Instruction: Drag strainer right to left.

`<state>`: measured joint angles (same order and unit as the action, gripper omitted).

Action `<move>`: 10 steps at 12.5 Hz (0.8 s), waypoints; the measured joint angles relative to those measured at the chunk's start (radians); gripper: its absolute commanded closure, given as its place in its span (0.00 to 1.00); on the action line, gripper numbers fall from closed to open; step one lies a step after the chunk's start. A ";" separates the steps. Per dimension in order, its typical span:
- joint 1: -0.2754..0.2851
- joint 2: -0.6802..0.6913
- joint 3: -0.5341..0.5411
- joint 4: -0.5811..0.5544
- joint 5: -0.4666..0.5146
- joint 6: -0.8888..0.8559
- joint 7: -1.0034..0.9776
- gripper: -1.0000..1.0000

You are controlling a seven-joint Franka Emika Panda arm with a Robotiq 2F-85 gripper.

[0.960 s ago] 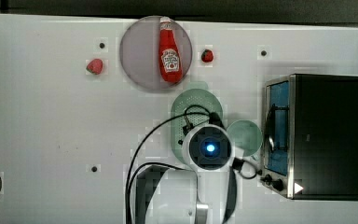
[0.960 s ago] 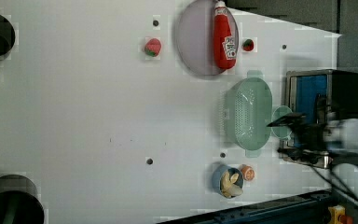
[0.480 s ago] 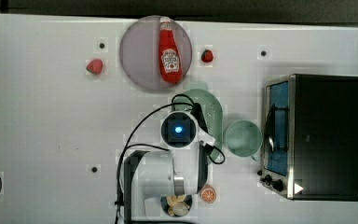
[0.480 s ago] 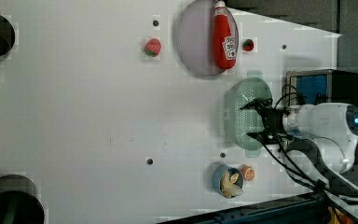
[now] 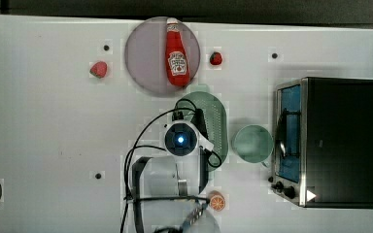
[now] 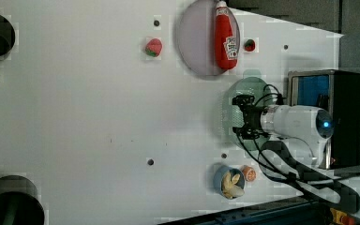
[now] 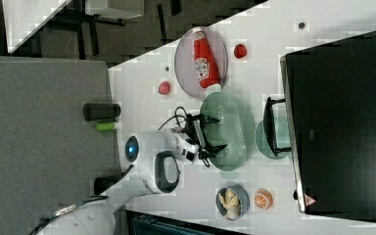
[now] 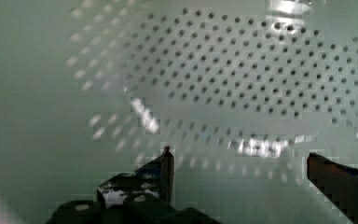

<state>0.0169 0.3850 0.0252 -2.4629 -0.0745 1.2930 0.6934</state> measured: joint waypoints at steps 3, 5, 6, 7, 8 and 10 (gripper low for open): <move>-0.004 0.033 0.011 -0.008 0.015 0.000 0.044 0.00; 0.010 0.013 0.018 -0.012 0.029 0.004 0.088 0.00; 0.019 -0.002 0.016 -0.016 0.023 0.004 0.120 0.00; 0.028 -0.010 0.011 -0.010 0.017 0.007 0.146 0.00; 0.037 -0.012 0.009 -0.002 0.011 0.010 0.158 0.00; 0.059 -0.005 0.021 0.006 0.014 0.004 0.177 0.00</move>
<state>0.0757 0.3804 0.0465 -2.4570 -0.0607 1.2969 0.8706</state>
